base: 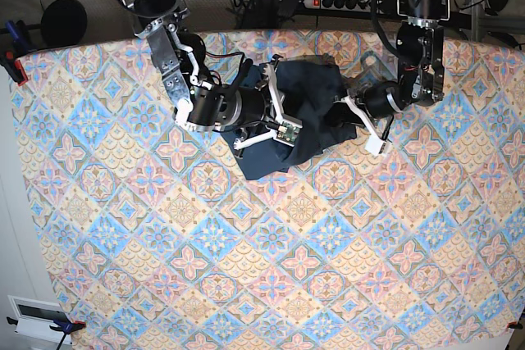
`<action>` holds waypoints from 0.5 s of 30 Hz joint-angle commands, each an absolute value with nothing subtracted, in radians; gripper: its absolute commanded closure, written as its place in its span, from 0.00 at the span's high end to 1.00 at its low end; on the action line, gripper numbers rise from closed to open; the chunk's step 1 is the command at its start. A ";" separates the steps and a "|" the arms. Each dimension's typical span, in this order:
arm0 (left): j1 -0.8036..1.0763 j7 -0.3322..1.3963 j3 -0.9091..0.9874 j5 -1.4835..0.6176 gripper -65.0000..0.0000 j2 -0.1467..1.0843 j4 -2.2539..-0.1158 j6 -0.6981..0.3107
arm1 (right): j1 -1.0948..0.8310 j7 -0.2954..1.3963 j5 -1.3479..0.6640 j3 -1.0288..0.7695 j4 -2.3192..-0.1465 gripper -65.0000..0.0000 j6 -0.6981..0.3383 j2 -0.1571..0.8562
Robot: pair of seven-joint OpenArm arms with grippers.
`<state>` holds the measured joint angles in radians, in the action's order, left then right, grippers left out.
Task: Layout the t-shirt on the table in an organized manner, then fold the t-shirt properly
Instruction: 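Lift the strip's end with the right gripper and fold it toward the left gripper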
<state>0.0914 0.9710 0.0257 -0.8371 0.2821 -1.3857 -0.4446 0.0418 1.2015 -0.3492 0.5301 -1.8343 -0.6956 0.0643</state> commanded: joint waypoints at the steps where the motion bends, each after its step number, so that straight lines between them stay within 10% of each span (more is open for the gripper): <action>1: 0.091 1.006 0.019 -0.803 0.03 0.278 -1.386 -0.435 | 0.059 1.148 -0.349 0.529 -1.850 0.02 -0.698 0.059; 15: 0.094 1.006 0.021 -0.803 0.03 0.275 -1.383 -0.435 | 0.061 0.993 -0.297 0.595 -1.893 0.37 -0.698 0.059</action>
